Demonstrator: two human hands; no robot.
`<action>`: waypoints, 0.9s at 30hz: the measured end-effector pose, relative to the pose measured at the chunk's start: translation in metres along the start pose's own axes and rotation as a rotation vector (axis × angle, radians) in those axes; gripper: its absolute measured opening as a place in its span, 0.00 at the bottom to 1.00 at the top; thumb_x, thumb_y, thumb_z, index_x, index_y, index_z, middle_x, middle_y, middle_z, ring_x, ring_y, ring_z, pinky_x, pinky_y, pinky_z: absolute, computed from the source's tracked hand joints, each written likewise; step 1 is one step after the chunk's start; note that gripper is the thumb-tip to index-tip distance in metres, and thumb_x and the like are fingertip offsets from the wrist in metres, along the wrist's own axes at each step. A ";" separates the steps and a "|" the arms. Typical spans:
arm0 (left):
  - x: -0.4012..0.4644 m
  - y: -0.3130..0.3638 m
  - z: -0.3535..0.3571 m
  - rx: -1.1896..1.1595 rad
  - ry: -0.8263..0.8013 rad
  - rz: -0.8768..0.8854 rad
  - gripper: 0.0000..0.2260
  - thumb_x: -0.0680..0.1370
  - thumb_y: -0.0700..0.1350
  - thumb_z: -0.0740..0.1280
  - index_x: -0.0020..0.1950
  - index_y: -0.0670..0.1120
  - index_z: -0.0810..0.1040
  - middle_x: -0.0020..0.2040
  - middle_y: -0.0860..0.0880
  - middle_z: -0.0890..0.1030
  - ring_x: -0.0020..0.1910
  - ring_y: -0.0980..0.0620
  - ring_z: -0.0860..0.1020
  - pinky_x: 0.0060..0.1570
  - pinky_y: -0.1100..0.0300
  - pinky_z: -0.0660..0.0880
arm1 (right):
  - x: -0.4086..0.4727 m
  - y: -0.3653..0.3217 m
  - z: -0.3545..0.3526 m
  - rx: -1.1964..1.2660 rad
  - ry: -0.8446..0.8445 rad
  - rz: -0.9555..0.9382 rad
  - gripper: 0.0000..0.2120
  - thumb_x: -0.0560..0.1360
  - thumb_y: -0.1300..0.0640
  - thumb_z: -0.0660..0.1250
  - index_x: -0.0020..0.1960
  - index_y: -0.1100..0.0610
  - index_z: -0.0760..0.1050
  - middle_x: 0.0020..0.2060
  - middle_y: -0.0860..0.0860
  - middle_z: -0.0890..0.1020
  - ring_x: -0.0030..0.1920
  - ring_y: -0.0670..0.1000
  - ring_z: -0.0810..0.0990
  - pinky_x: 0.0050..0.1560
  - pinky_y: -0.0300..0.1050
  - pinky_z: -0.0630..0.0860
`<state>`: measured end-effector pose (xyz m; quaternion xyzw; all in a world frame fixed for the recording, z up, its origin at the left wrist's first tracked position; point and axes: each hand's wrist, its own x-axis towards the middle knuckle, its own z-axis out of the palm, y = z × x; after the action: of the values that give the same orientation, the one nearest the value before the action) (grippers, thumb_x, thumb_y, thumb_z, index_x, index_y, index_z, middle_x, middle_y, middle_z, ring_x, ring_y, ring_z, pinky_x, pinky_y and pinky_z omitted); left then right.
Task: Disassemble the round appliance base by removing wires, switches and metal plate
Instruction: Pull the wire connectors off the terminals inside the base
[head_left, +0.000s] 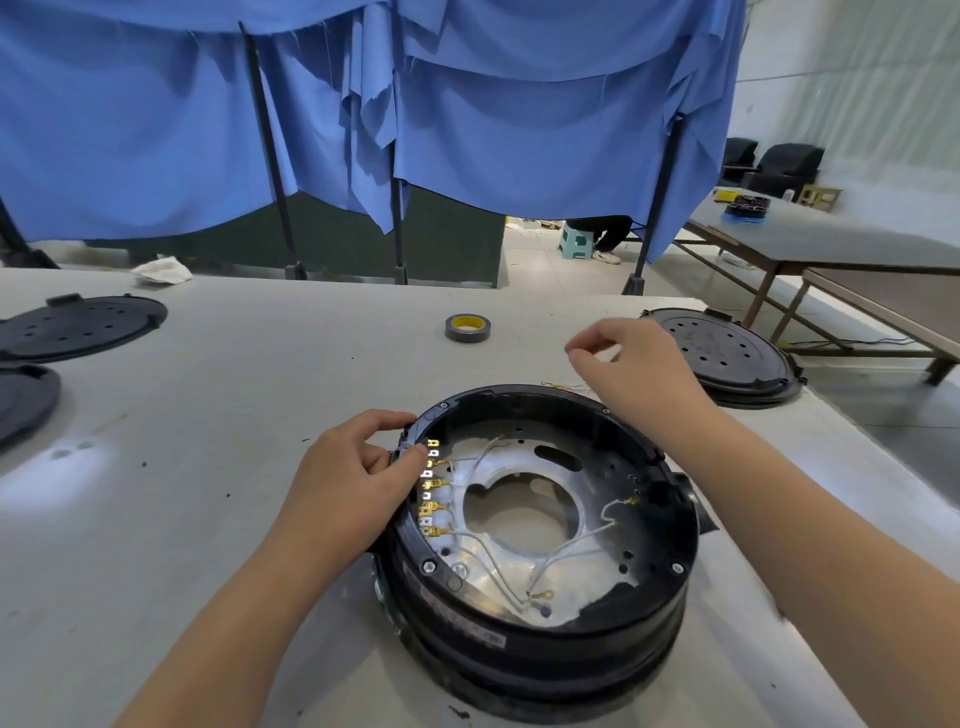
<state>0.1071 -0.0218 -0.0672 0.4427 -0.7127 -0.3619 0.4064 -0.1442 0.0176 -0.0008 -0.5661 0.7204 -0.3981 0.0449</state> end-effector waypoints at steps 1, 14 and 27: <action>0.000 0.000 0.000 0.003 0.000 0.000 0.07 0.75 0.45 0.70 0.50 0.56 0.80 0.21 0.52 0.67 0.23 0.54 0.67 0.28 0.56 0.70 | -0.003 -0.010 0.002 0.002 -0.013 -0.046 0.07 0.76 0.56 0.65 0.50 0.50 0.81 0.43 0.41 0.80 0.36 0.38 0.74 0.39 0.31 0.67; -0.002 0.000 0.003 -0.023 0.010 -0.012 0.08 0.74 0.45 0.69 0.50 0.55 0.80 0.21 0.53 0.67 0.24 0.53 0.67 0.29 0.54 0.70 | -0.037 -0.058 0.061 -0.160 -0.489 -0.183 0.05 0.73 0.56 0.65 0.47 0.52 0.79 0.45 0.47 0.82 0.47 0.48 0.79 0.51 0.49 0.78; -0.002 -0.002 0.005 -0.022 0.023 -0.011 0.08 0.75 0.46 0.70 0.53 0.55 0.80 0.21 0.53 0.67 0.23 0.55 0.67 0.29 0.55 0.70 | -0.040 -0.047 0.074 0.039 -0.529 -0.145 0.03 0.73 0.56 0.67 0.45 0.50 0.79 0.34 0.43 0.80 0.30 0.32 0.74 0.29 0.25 0.67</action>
<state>0.1041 -0.0202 -0.0713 0.4463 -0.7015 -0.3667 0.4175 -0.0550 0.0111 -0.0370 -0.6997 0.6333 -0.2522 0.2138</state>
